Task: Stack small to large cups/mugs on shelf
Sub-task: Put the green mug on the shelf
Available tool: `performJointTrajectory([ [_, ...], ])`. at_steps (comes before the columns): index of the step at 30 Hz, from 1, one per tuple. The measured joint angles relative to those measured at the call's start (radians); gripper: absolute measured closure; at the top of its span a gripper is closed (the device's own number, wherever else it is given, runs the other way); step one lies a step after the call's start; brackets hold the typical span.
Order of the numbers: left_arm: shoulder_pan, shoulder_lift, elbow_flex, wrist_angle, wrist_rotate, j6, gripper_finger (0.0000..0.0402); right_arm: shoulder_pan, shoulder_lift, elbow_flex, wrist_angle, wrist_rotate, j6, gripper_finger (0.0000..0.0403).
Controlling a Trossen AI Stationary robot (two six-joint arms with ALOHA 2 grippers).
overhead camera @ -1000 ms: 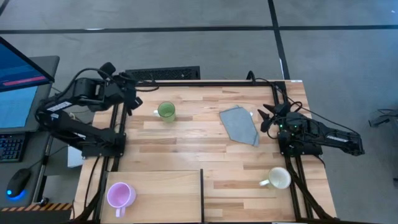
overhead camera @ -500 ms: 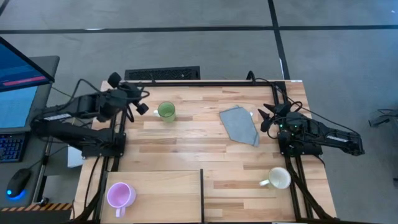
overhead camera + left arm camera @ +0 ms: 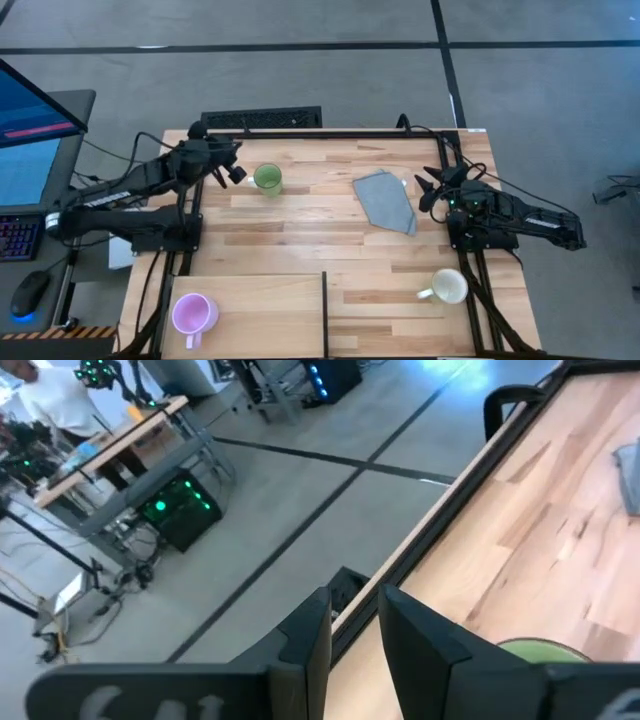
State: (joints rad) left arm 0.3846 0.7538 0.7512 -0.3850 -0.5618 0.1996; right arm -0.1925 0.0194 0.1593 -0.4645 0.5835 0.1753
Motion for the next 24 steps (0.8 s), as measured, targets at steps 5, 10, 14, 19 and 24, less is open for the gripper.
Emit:
performJointTrajectory([
  [5,0.102,0.0,-0.096,0.169,0.16,0.032,0.0321,0.0,0.0,0.0,-0.001,0.0,0.0,0.0187],
  [10,0.191,0.001,-0.152,0.223,0.254,0.044,0.0321,0.0,0.0,0.0,-0.001,0.0,0.0,0.0187],
  [14,0.248,0.001,-0.168,0.205,0.359,0.044,0.0321,0.0,0.0,0.0,-0.001,0.0,0.0,0.0187],
  [19,0.291,0.001,-0.168,0.217,0.542,0.051,0.0321,0.0,0.0,0.0,0.0,0.0,0.0,0.0187],
  [24,0.308,0.013,-0.168,0.21,0.639,0.08,0.0321,0.0,0.0,0.0,0.001,0.0,0.0,0.0187],
])
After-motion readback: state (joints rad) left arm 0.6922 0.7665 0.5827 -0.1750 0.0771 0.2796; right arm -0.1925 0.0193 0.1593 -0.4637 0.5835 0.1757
